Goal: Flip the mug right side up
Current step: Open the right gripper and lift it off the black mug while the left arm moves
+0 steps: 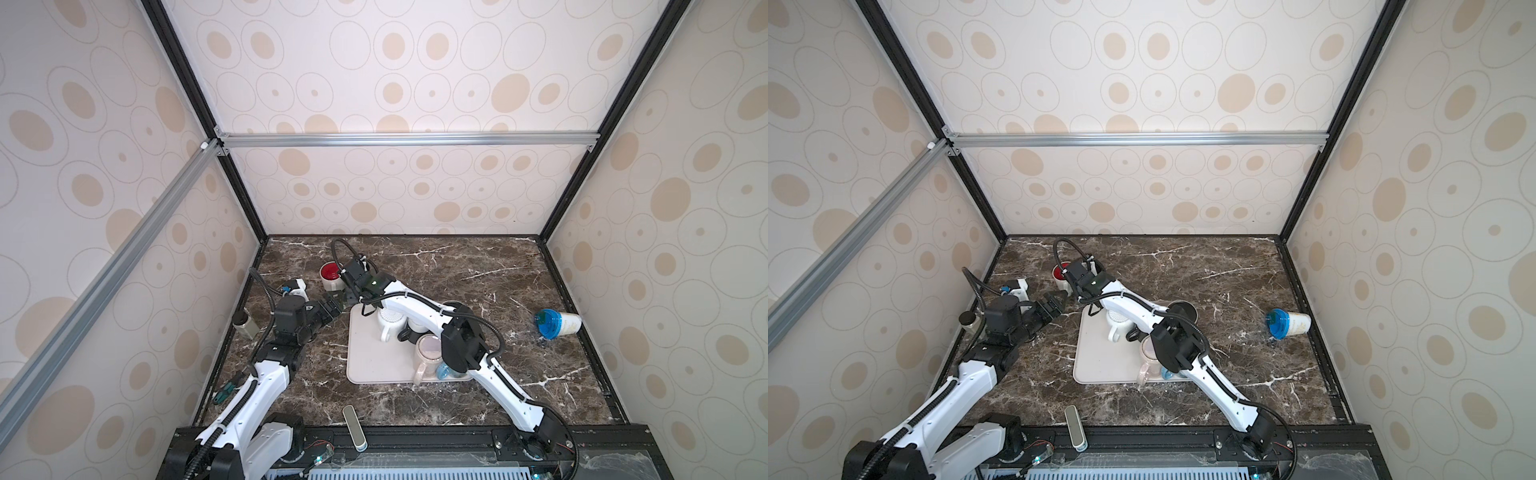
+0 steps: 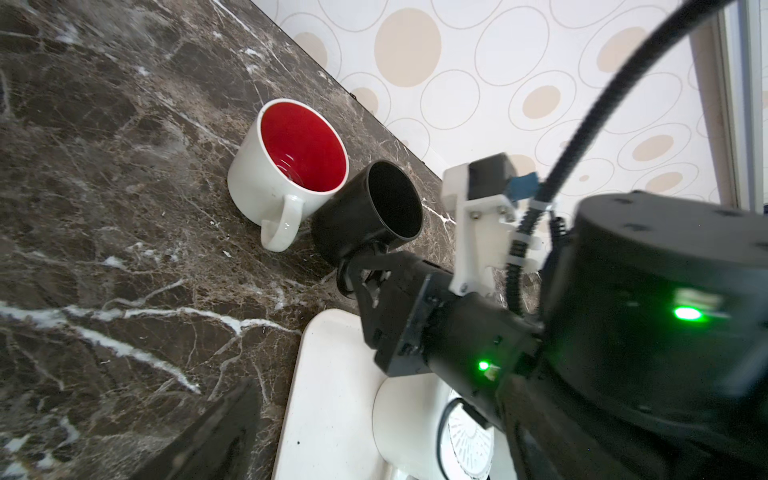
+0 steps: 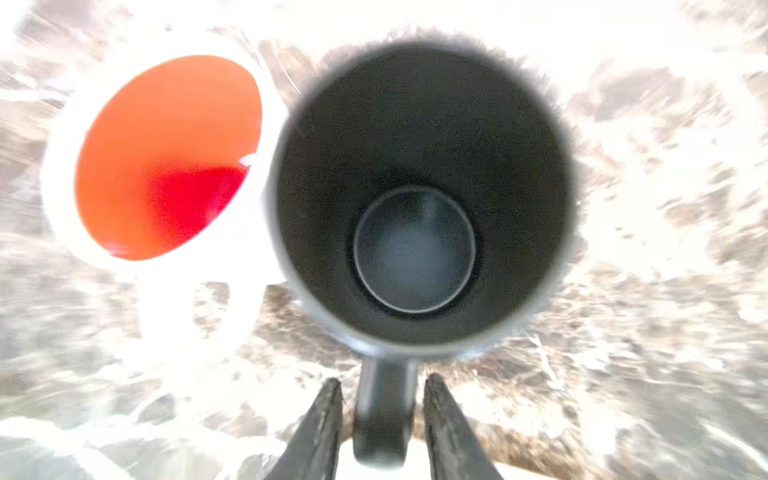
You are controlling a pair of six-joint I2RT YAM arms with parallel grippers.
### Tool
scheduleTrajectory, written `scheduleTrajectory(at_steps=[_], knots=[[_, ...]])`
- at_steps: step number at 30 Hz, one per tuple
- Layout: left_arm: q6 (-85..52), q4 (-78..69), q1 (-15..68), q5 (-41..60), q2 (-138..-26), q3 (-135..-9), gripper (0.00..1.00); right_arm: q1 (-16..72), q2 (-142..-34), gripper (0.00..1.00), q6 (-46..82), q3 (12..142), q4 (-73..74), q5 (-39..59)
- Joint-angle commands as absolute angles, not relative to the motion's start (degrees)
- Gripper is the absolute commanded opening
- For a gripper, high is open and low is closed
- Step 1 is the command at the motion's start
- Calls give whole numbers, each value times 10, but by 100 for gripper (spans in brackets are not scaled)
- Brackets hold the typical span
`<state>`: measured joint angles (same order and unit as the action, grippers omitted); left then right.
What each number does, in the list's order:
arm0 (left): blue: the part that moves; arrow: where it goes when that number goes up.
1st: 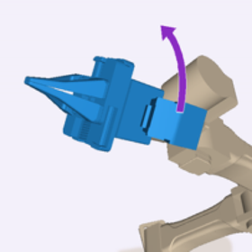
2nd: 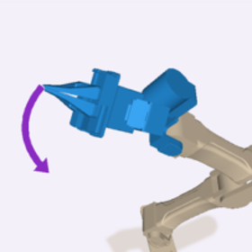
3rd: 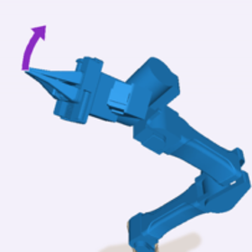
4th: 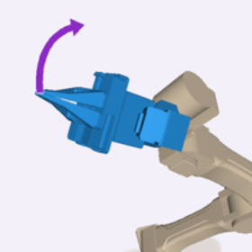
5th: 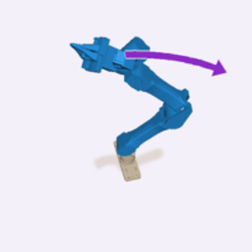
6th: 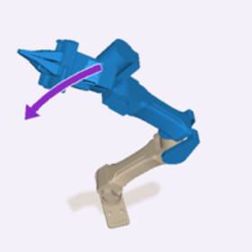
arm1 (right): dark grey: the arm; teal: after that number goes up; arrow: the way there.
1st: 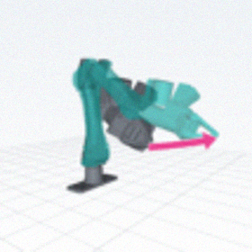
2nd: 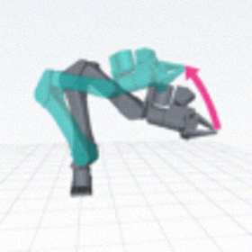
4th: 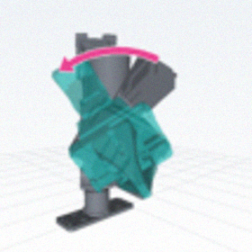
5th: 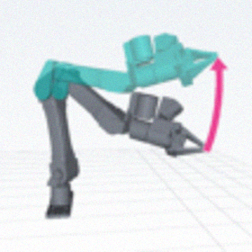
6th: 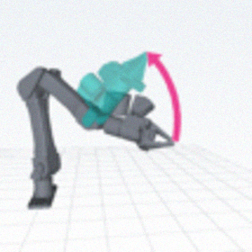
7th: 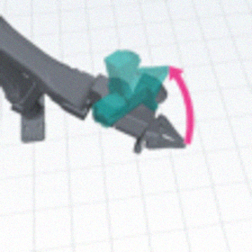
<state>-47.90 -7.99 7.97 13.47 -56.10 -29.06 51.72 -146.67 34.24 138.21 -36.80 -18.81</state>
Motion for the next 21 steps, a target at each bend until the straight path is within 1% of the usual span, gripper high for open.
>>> scheduleTrajectory(at_steps=[1, 3, 6, 12, 17, 21], knots=[[-462, -72, 75, 120, -550, -290, 91, 512, -1399, 36, 317, 1348, -336, -183], [-461, -73, 75, 117, -550, -289, 91, 507, -1371, 36, 301, 1322, -329, -179], [-456, -73, 75, 116, -546, -291, 90, 500, -1320, 35, 260, 1248, -305, -160], [-441, -65, 76, 110, -532, -296, 89, 490, -1221, 36, 223, 1144, -303, -178], [-424, -44, 95, 105, -538, -310, 88, 482, -1155, 36, 215, 1072, -312, -175], [-398, -17, 128, 89, -552, -330, 87, 469, -1117, 36, 232, 1016, -312, -151]])
